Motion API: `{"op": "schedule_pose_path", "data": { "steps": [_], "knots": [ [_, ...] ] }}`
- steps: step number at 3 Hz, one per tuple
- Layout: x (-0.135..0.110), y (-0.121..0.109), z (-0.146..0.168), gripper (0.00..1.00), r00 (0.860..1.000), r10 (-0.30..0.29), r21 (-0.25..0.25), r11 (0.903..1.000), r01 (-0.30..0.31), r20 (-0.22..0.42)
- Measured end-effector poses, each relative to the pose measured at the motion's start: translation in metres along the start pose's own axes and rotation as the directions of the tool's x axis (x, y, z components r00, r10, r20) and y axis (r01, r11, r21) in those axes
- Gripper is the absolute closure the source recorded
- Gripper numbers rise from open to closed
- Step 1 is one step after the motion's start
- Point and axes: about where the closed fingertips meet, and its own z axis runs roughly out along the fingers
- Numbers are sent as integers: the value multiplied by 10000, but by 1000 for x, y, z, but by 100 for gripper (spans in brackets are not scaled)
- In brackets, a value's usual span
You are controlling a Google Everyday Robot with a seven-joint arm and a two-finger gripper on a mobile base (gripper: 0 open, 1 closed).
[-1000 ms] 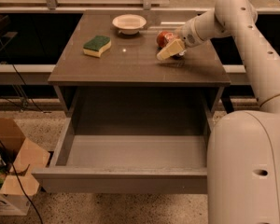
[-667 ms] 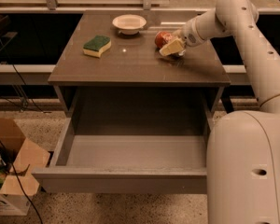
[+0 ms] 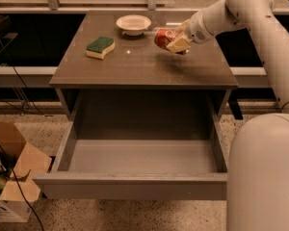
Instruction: Place coke can into top drawer
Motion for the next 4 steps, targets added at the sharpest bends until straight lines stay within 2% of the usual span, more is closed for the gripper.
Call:
{"op": "schedule_pose_path", "data": {
  "steps": [1, 2, 3, 4],
  "knots": [
    [-20, 39, -30, 100, 9912, -1325, -416, 9903, 1326, 59],
    [-34, 91, -62, 100, 9793, -2013, -772, 9762, 2025, 222],
    [-25, 152, -76, 100, 9813, -1920, -1487, 9702, 1915, 112],
    [3, 212, -71, 100, 9843, -1632, -2434, 9594, 1425, -669]
  ]
}}
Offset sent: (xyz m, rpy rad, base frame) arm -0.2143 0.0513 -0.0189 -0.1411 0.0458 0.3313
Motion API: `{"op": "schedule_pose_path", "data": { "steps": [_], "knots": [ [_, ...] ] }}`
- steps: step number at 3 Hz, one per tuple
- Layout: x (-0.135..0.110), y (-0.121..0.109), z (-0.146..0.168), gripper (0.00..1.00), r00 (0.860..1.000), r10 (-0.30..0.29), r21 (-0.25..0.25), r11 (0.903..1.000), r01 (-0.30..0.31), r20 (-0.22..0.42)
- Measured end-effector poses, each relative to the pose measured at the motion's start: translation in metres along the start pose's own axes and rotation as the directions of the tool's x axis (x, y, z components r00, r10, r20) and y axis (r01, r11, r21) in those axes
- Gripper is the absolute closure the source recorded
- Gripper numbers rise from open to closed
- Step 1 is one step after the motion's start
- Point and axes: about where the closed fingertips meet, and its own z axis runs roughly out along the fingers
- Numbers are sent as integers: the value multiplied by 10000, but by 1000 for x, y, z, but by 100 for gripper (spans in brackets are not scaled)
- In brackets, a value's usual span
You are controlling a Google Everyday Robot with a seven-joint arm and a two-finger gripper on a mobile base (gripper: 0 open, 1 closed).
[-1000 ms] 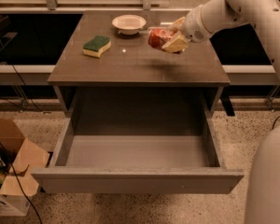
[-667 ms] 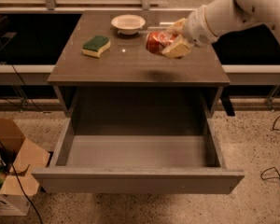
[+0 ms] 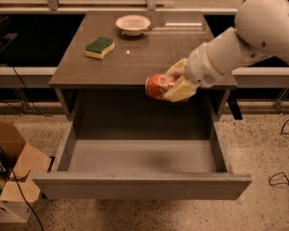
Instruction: Place coke can into top drawer
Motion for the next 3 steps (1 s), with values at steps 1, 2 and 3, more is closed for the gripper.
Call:
{"op": "schedule_pose_path", "data": {
  "steps": [1, 2, 3],
  "knots": [
    [28, 46, 34, 100, 9946, 621, -834, 9941, -690, -828],
    [61, 79, 65, 100, 9779, 1300, -1296, 9798, -1520, -1640],
    [90, 90, 95, 82, 9555, 2187, -1241, 9614, -2457, -1977]
  ]
}}
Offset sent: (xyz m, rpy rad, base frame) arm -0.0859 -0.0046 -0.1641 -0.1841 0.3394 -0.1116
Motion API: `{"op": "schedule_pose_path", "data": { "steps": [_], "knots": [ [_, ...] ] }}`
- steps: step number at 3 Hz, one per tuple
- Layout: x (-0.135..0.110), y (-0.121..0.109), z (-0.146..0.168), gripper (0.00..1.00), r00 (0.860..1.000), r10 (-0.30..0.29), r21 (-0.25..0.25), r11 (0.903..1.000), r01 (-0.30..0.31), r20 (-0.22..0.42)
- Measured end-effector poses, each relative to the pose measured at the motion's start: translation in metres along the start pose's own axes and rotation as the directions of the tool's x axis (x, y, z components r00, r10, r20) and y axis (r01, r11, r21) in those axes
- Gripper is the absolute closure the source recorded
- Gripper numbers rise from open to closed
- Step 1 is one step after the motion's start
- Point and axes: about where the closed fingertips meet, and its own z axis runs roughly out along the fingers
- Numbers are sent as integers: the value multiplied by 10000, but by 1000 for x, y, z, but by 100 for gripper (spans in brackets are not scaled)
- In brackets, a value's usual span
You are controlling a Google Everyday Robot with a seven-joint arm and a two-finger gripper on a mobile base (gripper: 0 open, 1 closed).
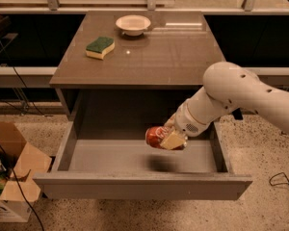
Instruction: Place coke can into top drawer
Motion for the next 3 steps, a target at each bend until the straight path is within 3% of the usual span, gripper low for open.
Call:
{"op": "schedule_pose_path", "data": {
  "steps": [1, 2, 3],
  "knots": [
    [6, -19, 32, 58, 9954, 869, 139, 9961, -875, 415],
    [5, -33, 54, 35, 9796, 1689, -76, 9856, -1691, 1090],
    [6, -31, 56, 12, 9804, 1663, -123, 9861, -1660, 1057]
  ]
}}
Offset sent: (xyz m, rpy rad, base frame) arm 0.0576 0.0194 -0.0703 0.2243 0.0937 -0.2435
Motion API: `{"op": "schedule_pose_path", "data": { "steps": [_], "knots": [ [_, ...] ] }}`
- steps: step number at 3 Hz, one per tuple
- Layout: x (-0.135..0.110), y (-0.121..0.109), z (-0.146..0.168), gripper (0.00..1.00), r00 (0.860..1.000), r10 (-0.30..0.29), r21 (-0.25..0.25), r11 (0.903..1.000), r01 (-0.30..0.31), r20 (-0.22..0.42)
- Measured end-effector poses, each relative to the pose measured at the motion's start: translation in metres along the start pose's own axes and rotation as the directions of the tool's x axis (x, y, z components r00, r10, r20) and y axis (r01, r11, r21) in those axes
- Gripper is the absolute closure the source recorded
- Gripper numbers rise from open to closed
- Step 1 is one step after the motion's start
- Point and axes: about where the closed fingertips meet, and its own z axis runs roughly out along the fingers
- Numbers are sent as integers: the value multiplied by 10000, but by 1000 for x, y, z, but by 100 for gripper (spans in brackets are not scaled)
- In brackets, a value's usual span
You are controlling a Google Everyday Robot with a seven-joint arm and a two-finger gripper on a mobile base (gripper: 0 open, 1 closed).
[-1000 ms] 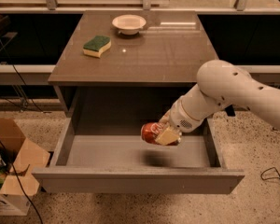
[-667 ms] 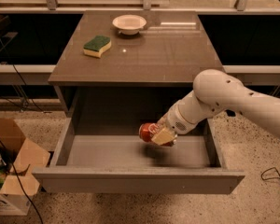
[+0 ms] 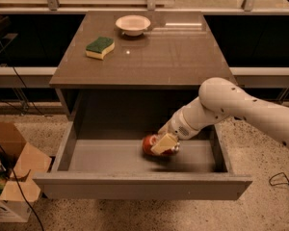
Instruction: Place coke can into top drawer
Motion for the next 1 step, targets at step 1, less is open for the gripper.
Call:
{"op": "schedule_pose_path", "data": {
  "steps": [1],
  "knots": [
    [0, 1, 1, 0, 10000, -13, -25, 10000, 13, -12]
  ]
}}
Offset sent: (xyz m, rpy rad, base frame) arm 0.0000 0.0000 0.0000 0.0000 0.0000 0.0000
